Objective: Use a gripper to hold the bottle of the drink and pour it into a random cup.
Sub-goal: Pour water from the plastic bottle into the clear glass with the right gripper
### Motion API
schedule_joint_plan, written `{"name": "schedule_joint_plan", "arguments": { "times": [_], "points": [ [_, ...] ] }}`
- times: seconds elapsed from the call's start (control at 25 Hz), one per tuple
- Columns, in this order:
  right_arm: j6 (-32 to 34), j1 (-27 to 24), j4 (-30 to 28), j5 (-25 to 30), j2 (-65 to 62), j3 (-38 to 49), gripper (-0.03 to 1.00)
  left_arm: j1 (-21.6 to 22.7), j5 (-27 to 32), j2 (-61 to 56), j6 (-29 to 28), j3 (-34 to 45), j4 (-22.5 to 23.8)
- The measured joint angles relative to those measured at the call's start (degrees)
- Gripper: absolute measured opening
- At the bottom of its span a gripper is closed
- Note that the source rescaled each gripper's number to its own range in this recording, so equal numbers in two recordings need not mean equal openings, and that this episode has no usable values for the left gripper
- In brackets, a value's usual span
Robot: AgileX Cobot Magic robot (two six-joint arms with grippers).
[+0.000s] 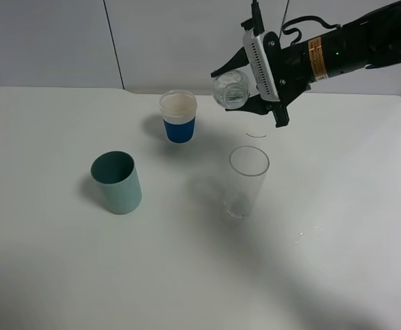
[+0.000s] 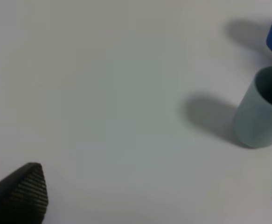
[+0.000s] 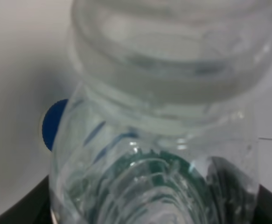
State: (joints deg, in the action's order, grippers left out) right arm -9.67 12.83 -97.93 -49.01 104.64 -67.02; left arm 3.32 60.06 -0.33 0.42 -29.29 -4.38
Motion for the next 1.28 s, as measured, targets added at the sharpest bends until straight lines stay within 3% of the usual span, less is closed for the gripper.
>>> {"name": "schedule_joint_plan", "arguments": {
  "times": [0.56, 1.08, 1.28],
  "points": [
    [-4.69, 0.0, 0.0, 0.0, 0.0, 0.0, 0.01, 0.0, 0.0, 0.0, 0.0, 0.0, 0.0],
    [-15.54, -2.51, 0.0, -1.26, -0.05, 2.86, 0.01, 0.0, 0.0, 0.0, 0.0, 0.0, 0.0],
    [-16.93, -2.64, 0.0, -1.2, -0.05, 4.0, 0.01, 0.0, 0.0, 0.0, 0.0, 0.0, 0.0]
  ]
}}
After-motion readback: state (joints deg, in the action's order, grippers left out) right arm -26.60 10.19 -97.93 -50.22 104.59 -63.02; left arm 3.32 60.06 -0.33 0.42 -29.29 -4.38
